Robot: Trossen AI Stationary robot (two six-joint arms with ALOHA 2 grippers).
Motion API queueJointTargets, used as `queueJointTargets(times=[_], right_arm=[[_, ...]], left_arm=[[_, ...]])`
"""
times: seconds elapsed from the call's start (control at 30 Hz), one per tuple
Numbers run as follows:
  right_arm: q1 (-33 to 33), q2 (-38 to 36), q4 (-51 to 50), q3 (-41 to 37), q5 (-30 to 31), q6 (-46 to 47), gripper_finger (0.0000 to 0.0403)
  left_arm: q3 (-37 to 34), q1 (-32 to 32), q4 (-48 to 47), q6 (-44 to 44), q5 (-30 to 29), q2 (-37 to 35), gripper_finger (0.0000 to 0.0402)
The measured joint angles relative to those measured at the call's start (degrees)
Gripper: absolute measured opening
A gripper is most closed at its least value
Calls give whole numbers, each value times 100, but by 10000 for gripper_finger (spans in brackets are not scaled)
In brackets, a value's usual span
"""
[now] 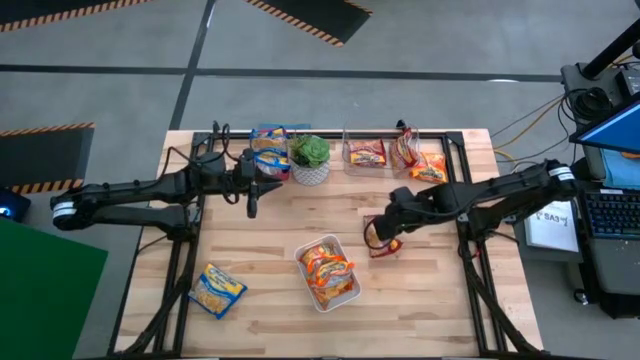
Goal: Sort Maruchan noodles
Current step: Put the red noodle pack into the transparent bin
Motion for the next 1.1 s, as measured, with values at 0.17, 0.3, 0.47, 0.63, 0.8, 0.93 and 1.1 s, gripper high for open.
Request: queueJointTargets(times=[0.17,0.3,0.47,0.63,0.8,0.93,1.1], right_arm=[[0,92,-1,-30,5,-9,146],[15,334,-17,-98,5,-5,225],[24,1010,62,-242,6,-13,309],[13,1747,627,-284,-66,-283,346],[-34,2173,721,-280,-236,-446,289],[-83,2212,739,-269,-295,-498,206],[-120,2037,721,-282,-298,-579,115]], left_arm=[[0,0,4,-20,0,0,38],[0,1,6,-22,0,-2,38],[0,0,6,-22,0,0,38],[0,0,6,-17,0,72,38],[0,0,2,-22,0,74,38],[0,2,4,-22,0,75,38],[0,2,4,-24,0,79,38]])
